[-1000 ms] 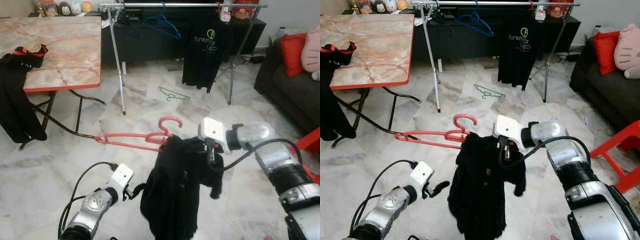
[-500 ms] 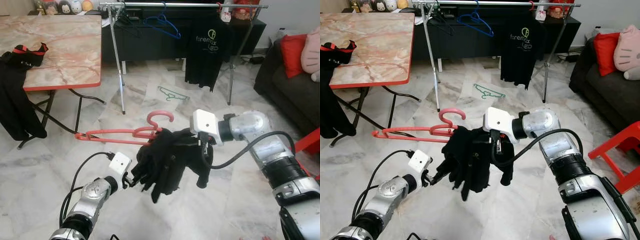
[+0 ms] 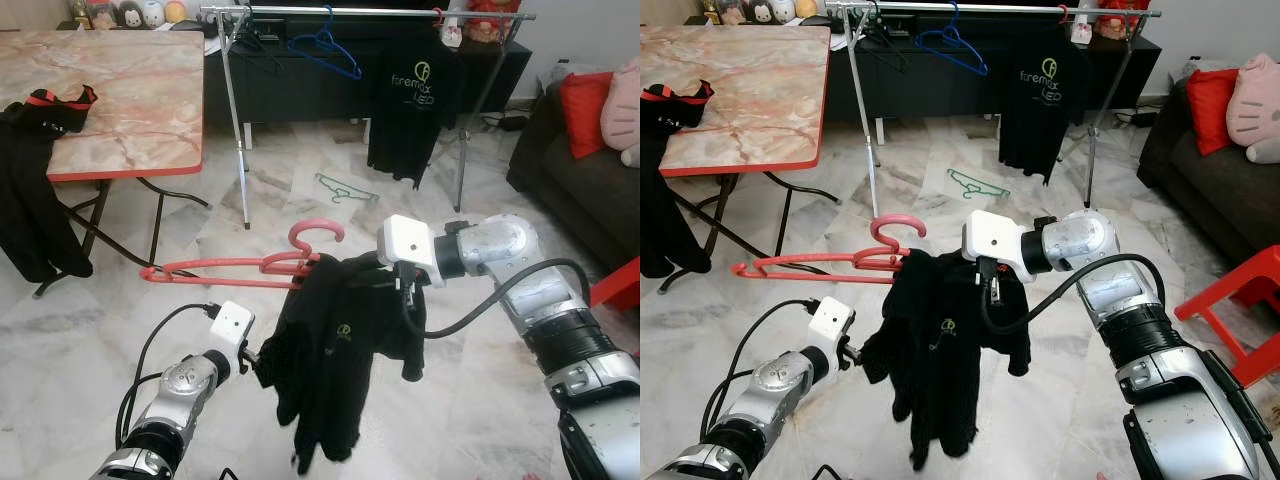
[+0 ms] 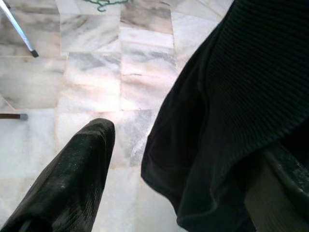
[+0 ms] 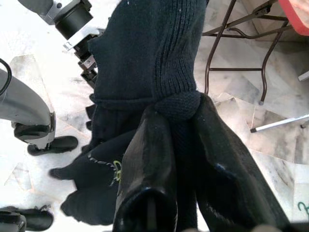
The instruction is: Hang hanger
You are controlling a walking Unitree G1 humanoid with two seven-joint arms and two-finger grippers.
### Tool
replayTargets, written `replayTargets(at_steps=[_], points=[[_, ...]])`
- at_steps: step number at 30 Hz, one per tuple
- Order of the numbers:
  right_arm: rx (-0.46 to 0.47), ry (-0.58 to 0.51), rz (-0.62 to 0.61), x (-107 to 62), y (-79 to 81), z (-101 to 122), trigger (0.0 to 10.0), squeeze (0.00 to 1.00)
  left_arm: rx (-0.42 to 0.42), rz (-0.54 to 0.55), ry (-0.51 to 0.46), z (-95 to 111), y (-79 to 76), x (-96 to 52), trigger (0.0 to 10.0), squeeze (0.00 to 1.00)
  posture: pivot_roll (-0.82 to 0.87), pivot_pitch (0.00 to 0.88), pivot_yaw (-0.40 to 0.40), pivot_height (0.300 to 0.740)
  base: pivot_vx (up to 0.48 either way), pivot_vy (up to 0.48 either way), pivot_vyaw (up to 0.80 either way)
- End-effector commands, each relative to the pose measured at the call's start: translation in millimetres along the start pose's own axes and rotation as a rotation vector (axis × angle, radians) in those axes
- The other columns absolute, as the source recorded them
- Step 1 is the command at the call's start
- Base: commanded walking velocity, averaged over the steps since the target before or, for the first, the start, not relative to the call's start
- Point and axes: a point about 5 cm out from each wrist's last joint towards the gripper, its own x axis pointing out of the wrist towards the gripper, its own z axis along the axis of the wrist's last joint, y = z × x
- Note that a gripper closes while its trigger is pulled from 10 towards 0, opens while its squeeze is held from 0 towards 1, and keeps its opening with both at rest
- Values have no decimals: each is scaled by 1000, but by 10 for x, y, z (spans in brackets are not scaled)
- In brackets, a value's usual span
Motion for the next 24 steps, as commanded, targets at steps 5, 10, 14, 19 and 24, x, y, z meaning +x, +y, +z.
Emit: replayTargets(at_steps=[5,10,14,19,24], points=[[-63,-52,-4,-11,-49,193,0,0,-4,-49,2,-8,-66,22,0,0,-65,38,-90,740,0,0,0],[-76,-68,-16,-8,-72,252,0,0,8,-81,18,-25,-87,21,0,0,-65,38,-90,740,0,0,0],[-81,-92,-49,-13,-125,322,0,0,8,-69,15,-14,-78,32,0,0,-70,37,-91,740,0,0,0],[-81,-103,-51,-4,-121,344,0,0,-1,-69,13,-16,-80,32,0,0,-70,37,-91,740,0,0,0],[-79,-104,-57,-11,-124,346,0,0,-5,-56,11,-15,-67,31,0,0,-71,42,-92,740,0,0,0]])
